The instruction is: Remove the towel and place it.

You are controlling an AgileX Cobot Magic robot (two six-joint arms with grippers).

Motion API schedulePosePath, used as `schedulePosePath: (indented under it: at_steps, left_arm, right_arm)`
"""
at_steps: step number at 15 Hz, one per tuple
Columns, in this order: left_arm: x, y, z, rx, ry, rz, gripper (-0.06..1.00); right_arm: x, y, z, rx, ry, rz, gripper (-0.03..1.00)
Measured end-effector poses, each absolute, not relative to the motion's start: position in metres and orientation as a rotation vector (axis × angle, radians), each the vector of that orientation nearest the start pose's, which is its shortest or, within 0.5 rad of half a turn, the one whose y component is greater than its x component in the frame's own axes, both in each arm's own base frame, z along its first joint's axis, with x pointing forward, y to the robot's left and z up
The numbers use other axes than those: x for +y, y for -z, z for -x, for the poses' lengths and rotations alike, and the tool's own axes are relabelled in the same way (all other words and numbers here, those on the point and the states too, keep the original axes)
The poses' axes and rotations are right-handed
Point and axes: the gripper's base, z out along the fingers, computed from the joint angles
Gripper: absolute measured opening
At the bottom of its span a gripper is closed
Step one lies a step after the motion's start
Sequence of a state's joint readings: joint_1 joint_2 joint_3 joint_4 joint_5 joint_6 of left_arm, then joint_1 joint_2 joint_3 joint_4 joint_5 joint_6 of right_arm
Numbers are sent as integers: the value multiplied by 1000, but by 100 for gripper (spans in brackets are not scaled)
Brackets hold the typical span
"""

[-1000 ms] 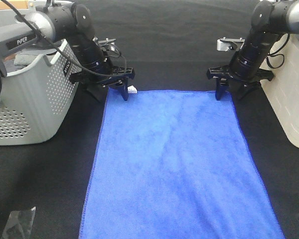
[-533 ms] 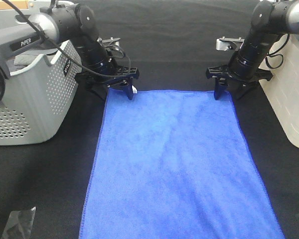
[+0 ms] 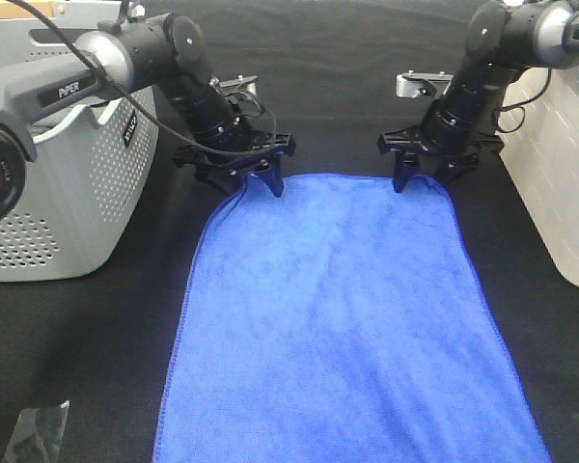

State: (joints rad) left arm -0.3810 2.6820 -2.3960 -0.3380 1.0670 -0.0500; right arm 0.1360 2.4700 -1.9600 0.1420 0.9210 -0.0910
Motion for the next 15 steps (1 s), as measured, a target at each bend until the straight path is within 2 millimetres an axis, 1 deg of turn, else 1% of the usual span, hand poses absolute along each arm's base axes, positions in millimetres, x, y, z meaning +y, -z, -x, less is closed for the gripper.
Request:
schedulePosePath:
  at_steps: [1,3,4,5,6,7,8,9,10,13,15]
  left_arm:
    - [-232,-103,-498,2848,549,-314,62]
    - [-233,-100,-497,2851,541,-324,50]
    - [-233,-99,-497,2852,534,-326,35]
    - [-233,-98,-498,2852,527,-329,29]
    - [-232,-97,-498,2846,521,-341,15]
    - [-232,-97,-498,2842,517,-351,7]
    - [-232,-97,-498,2839,516,-359,4]
    - [-232,-97,-498,2838,515,-363,3]
    - [-232,-97,-498,2836,515,-367,3]
    - [-232,-97,-499,2828,506,-393,3]
    - [-233,-100,-501,2788,473,-402,3]
  right_arm:
    - [82,-97,-498,2899,-189,233,63]
    - [82,-97,-498,2897,-172,243,58]
    - [81,-97,-498,2897,-154,253,50]
    - [79,-97,-498,2896,-127,258,43]
    - [77,-96,-499,2895,-101,260,33]
    - [76,-95,-499,2896,-85,259,24]
    - [76,-95,-499,2894,-73,265,16]
    - [76,-95,-499,2894,-73,266,7]
    - [77,-95,-499,2895,-73,265,3]
    - [77,-98,-499,2887,-72,266,3]
    - [77,-103,-500,2861,-70,267,3]
